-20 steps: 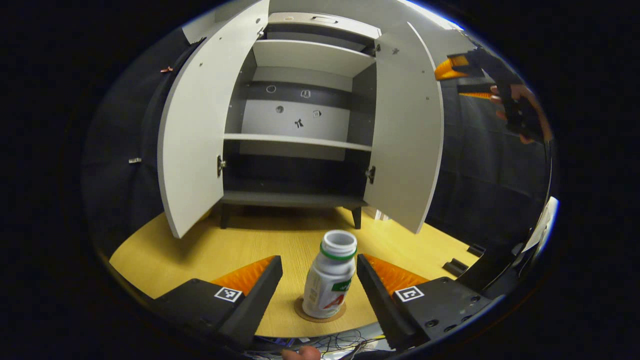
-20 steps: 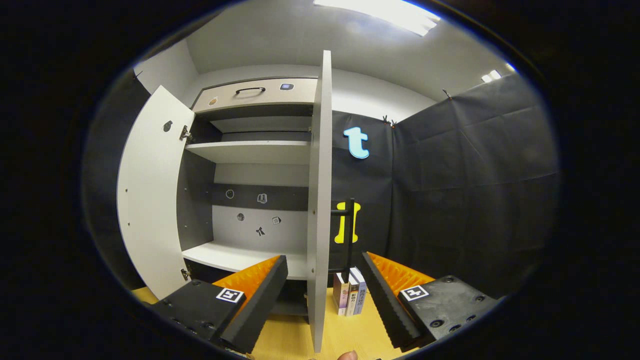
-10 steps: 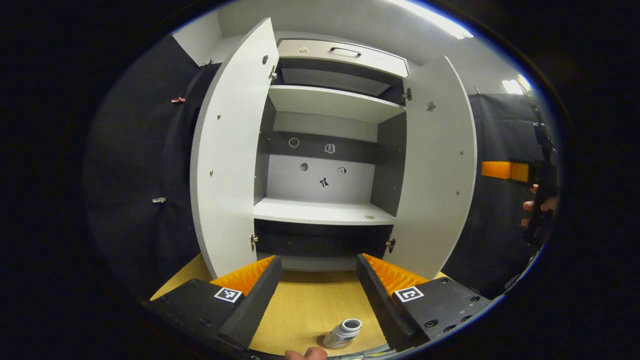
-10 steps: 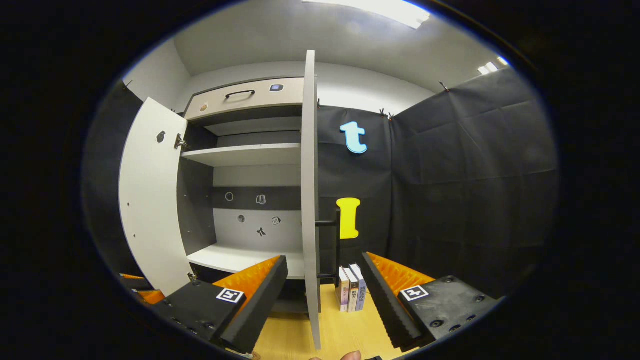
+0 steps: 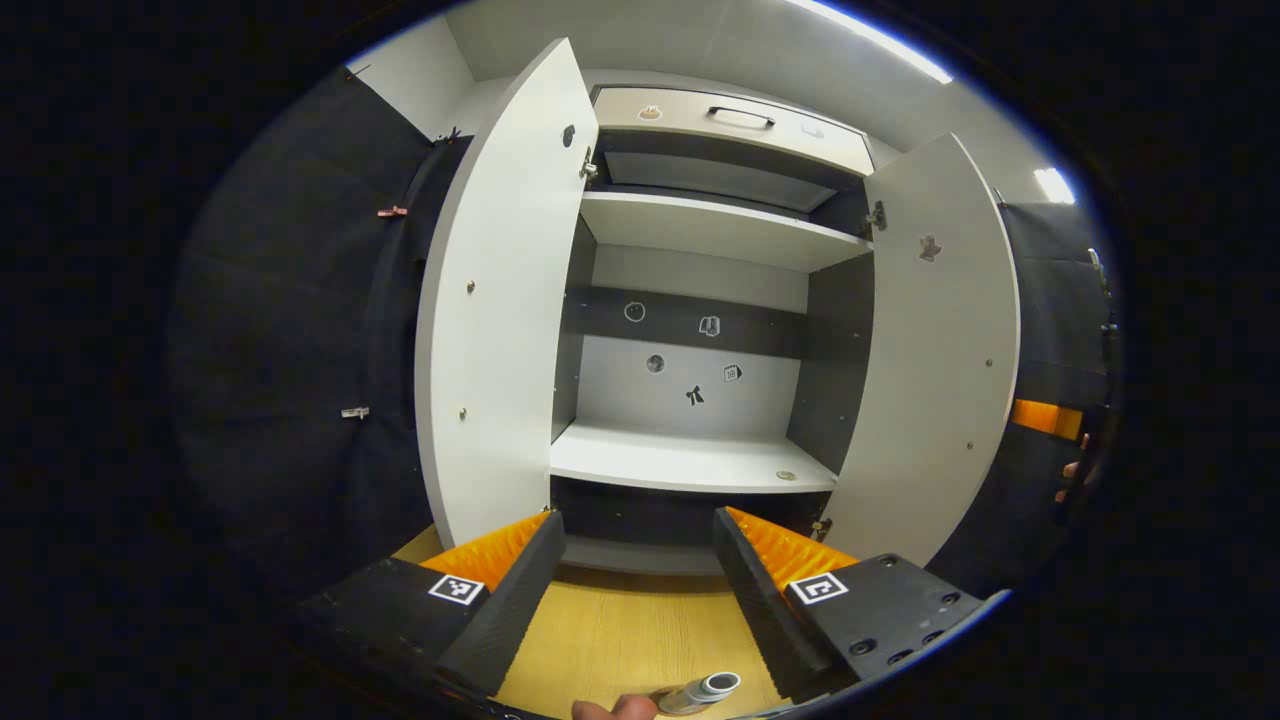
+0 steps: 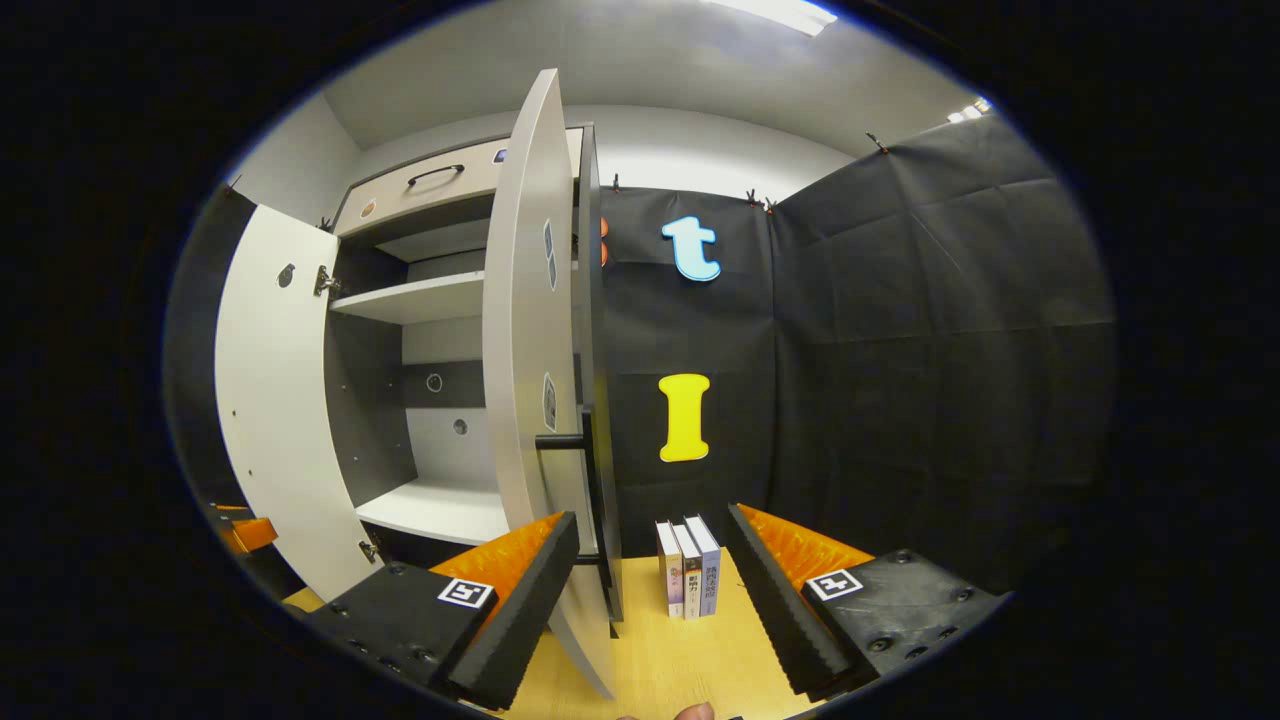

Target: Grasp the bottle in the cabinet with the left hand and place it on the coaster, then close the right door with the right hand and the left door with the left hand.

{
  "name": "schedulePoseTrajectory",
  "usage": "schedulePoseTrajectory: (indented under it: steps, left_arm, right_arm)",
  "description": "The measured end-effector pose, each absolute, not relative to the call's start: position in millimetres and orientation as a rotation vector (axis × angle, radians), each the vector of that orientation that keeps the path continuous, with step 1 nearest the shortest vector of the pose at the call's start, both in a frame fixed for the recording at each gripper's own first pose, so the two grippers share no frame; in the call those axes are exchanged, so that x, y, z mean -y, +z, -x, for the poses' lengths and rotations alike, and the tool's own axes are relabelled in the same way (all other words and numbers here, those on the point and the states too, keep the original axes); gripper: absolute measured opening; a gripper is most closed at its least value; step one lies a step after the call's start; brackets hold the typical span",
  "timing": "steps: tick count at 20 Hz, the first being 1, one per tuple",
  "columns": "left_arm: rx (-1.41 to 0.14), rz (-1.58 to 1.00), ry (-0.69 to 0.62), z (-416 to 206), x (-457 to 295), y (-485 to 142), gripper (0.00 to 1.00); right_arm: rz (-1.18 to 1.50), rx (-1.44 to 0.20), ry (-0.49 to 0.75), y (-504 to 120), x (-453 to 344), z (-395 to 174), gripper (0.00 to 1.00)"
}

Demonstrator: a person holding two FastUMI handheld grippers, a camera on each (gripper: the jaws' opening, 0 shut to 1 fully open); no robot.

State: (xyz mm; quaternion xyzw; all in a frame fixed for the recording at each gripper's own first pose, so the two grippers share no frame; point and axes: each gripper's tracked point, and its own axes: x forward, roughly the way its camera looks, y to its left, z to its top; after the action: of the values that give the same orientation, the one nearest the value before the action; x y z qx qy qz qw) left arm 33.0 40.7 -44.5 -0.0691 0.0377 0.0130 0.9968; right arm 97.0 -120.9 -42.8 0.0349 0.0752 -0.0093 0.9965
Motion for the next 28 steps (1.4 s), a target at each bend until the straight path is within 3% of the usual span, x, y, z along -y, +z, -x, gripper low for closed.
schedulePoseTrajectory:
  steps: [6, 15, 28]
  left_arm:
    - [-0.064, 0.138, 0.056, -40, -39, -40, 0.95]
    - [-0.053, 0.093, 0.142, -38, -46, -28, 0.95]
    - [-0.060, 0.058, 0.112, -29, -85, -31, 0.95]
  right_arm:
    - [-0.099, -0.178, 0.054, -53, 105, -107, 0.96]
    - [-0.175, -0.215, 0.280, -64, 10, -117, 0.98]
    - [-0.128, -0.226, 0.332, -83, -90, -161, 0.98]
